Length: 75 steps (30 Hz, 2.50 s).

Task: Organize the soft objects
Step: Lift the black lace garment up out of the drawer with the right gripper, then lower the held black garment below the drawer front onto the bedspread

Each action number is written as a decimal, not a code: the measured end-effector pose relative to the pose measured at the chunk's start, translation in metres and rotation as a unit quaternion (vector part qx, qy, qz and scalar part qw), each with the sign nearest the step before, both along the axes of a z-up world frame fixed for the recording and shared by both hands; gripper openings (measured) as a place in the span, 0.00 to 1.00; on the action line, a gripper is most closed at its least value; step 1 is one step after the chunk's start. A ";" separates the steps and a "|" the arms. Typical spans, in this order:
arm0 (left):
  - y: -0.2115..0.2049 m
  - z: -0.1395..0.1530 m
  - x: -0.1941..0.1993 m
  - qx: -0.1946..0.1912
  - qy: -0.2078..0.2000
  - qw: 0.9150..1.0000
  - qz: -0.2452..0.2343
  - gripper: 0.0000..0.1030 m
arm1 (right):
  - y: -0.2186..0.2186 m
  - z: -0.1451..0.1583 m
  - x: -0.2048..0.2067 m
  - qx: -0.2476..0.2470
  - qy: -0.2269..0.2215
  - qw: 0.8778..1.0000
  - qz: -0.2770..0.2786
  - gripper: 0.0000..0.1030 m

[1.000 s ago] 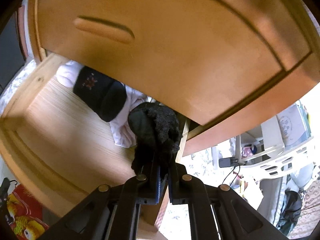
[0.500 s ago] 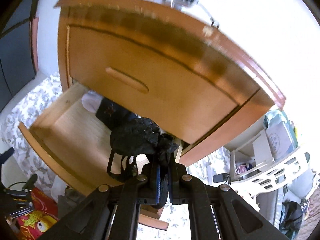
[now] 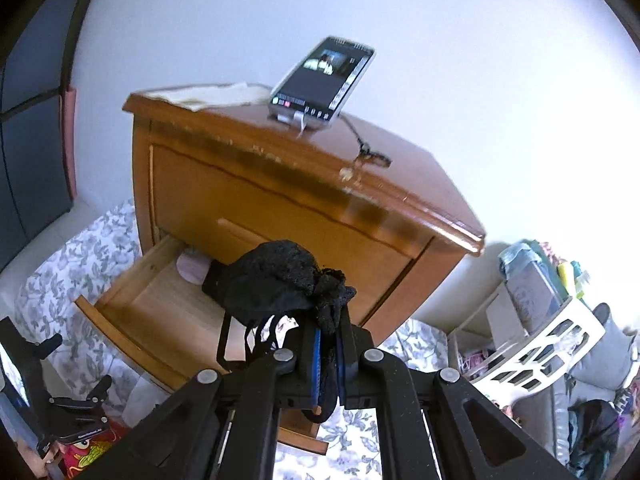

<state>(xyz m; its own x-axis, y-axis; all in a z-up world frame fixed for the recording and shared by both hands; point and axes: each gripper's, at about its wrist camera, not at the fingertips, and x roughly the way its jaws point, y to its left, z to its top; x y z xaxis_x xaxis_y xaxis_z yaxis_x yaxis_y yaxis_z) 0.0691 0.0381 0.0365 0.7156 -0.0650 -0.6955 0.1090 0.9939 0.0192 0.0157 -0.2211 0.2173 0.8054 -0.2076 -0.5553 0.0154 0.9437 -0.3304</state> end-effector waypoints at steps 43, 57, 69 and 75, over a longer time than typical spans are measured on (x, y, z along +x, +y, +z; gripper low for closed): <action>-0.004 0.003 -0.003 0.023 -0.011 1.000 0.004 0.97 | 0.009 -0.068 -0.090 0.064 0.031 0.996 0.062 0.06; 0.000 0.001 -0.001 0.011 -0.004 1.000 0.003 0.97 | 0.047 -0.178 -0.032 0.099 0.166 0.978 0.081 0.07; -0.001 0.001 0.000 0.011 0.002 1.000 0.002 0.97 | 0.056 -0.239 -0.003 0.110 0.235 0.964 0.057 0.07; 0.000 -0.001 0.002 0.008 0.009 1.000 0.001 0.97 | 0.056 -0.263 0.003 0.102 0.263 0.958 0.052 0.08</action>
<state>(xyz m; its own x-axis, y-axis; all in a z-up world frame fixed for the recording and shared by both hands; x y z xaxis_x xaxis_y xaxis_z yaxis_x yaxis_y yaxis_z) 0.0710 0.0382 0.0352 0.7025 -0.0520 -0.7098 0.1070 0.9937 0.0331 0.0190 -0.1654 -0.0456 0.4127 0.0151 -0.9107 -0.2009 0.9767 -0.0749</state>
